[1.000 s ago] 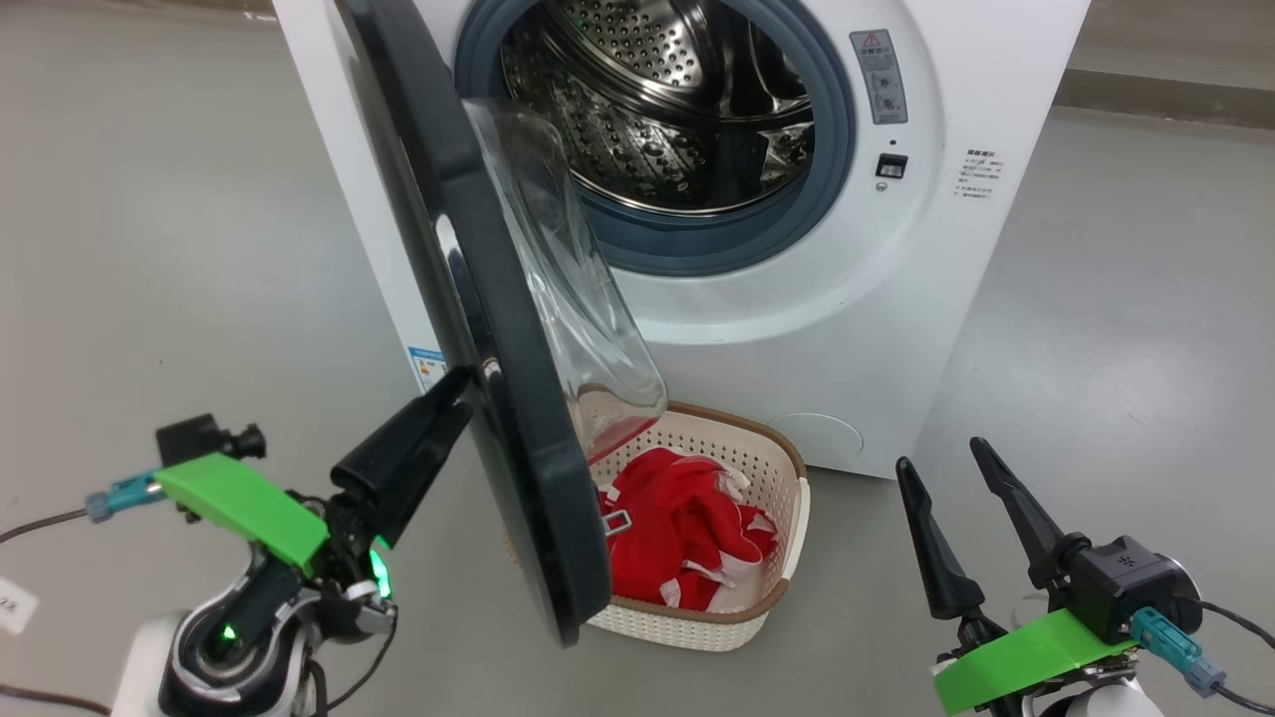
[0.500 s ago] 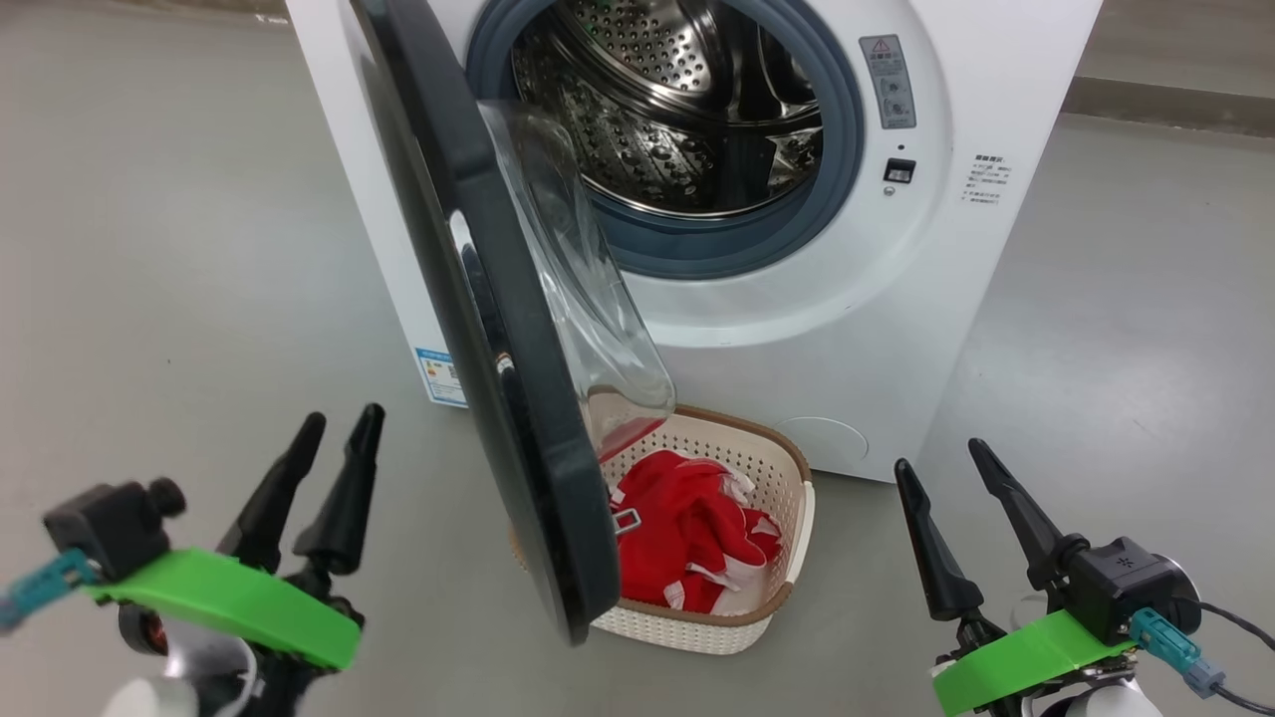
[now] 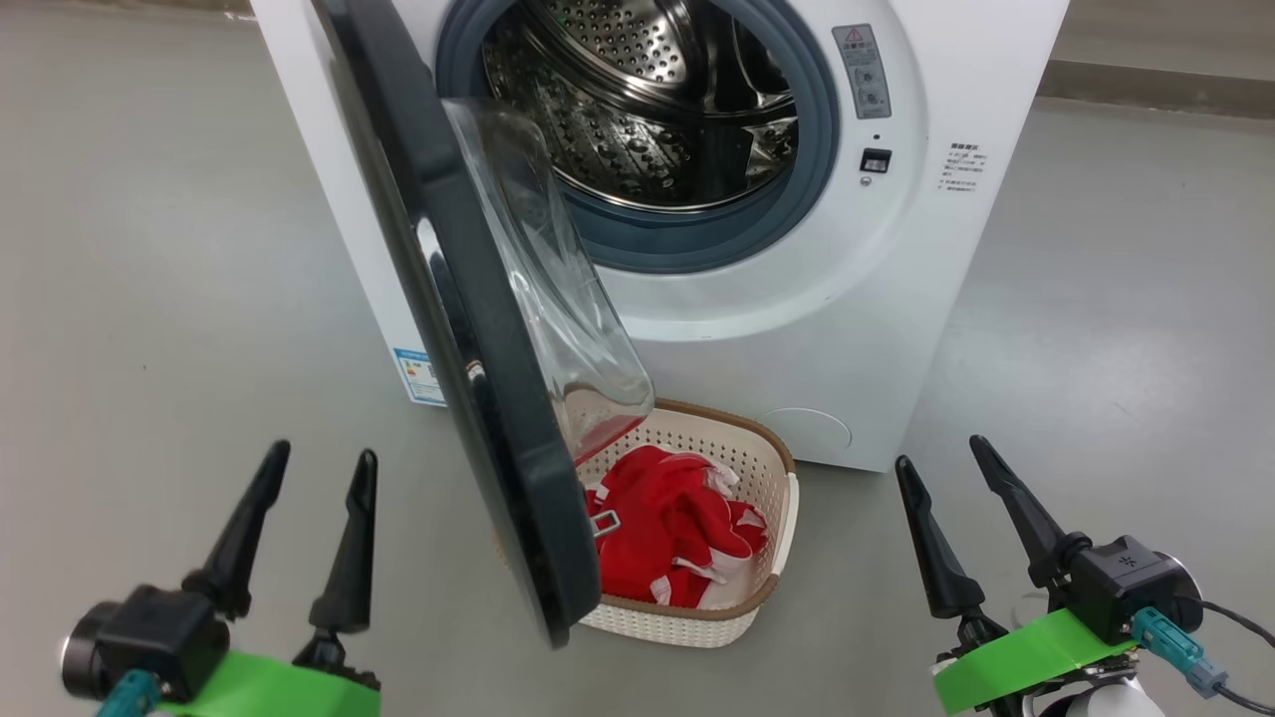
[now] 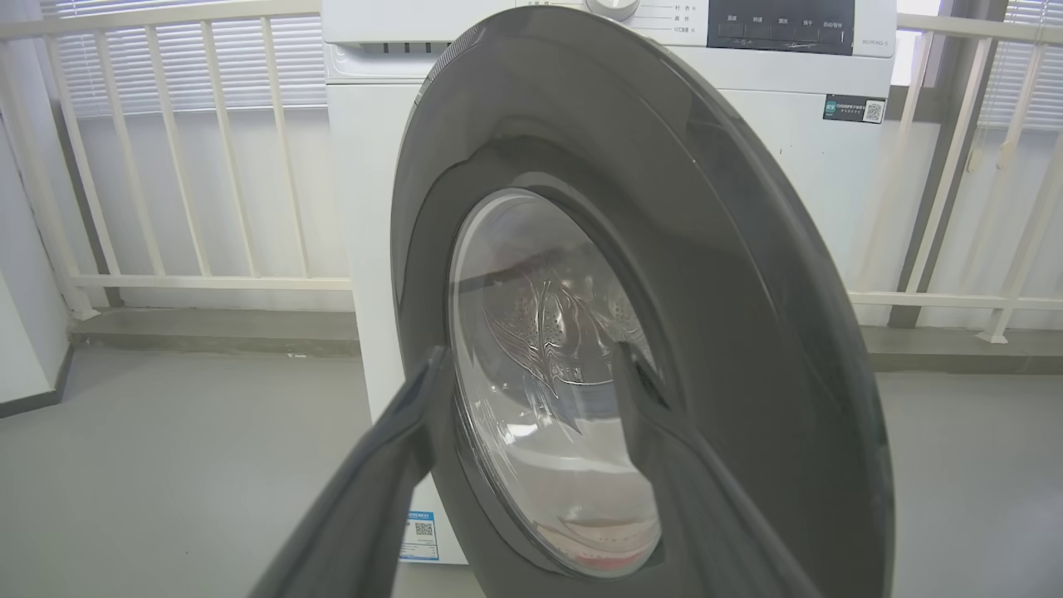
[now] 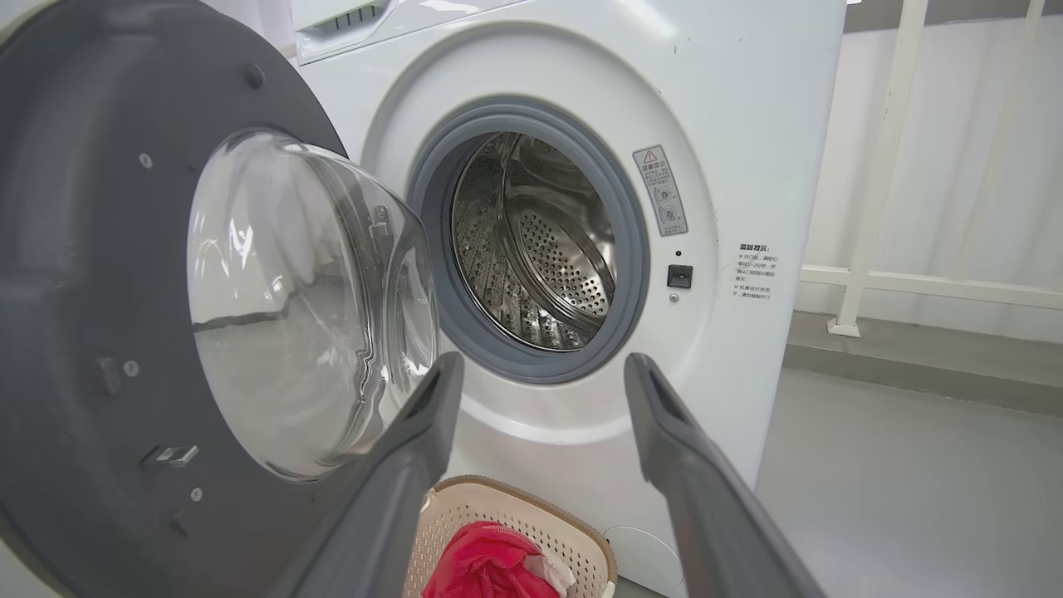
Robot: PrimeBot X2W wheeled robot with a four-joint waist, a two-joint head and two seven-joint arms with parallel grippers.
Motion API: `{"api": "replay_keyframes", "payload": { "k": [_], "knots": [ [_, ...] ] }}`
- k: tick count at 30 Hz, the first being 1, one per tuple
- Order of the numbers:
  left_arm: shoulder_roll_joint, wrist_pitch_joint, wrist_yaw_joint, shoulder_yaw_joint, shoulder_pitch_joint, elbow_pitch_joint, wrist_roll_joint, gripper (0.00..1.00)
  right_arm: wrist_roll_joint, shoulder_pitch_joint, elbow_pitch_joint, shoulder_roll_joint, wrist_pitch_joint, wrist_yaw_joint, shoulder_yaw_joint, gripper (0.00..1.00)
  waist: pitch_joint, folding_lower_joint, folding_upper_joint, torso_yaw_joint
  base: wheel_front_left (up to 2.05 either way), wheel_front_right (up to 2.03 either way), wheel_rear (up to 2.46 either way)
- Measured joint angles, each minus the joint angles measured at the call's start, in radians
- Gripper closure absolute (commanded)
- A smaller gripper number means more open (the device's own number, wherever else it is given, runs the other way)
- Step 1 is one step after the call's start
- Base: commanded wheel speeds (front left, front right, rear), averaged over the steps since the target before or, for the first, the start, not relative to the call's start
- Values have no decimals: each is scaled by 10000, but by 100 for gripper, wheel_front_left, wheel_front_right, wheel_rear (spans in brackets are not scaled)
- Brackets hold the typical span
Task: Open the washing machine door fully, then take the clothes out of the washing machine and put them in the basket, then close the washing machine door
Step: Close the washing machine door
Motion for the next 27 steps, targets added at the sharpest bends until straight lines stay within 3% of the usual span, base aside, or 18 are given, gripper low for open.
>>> {"api": "replay_keyframes", "payload": {
  "k": [13, 20, 27],
  "knots": [
    [-146, -174, 215, 59, 1007, -33, 978, 0, 4, 0, -13, 0, 0, 0, -19, 0, -32, 1, 0, -154, 0, 0, 0],
    [-706, -174, 251, 353, 1558, -142, 1266, 0, 104, 0, -25, 2, 0, 0, -36, 0, -81, 0, 0, -144, 0, 0, 0],
    [-913, -174, 222, 585, 1582, -140, 1475, 0, 169, 0, -61, 2, 0, 0, -36, 0, -49, 1, 0, -97, 0, 0, 0]
  ]
}}
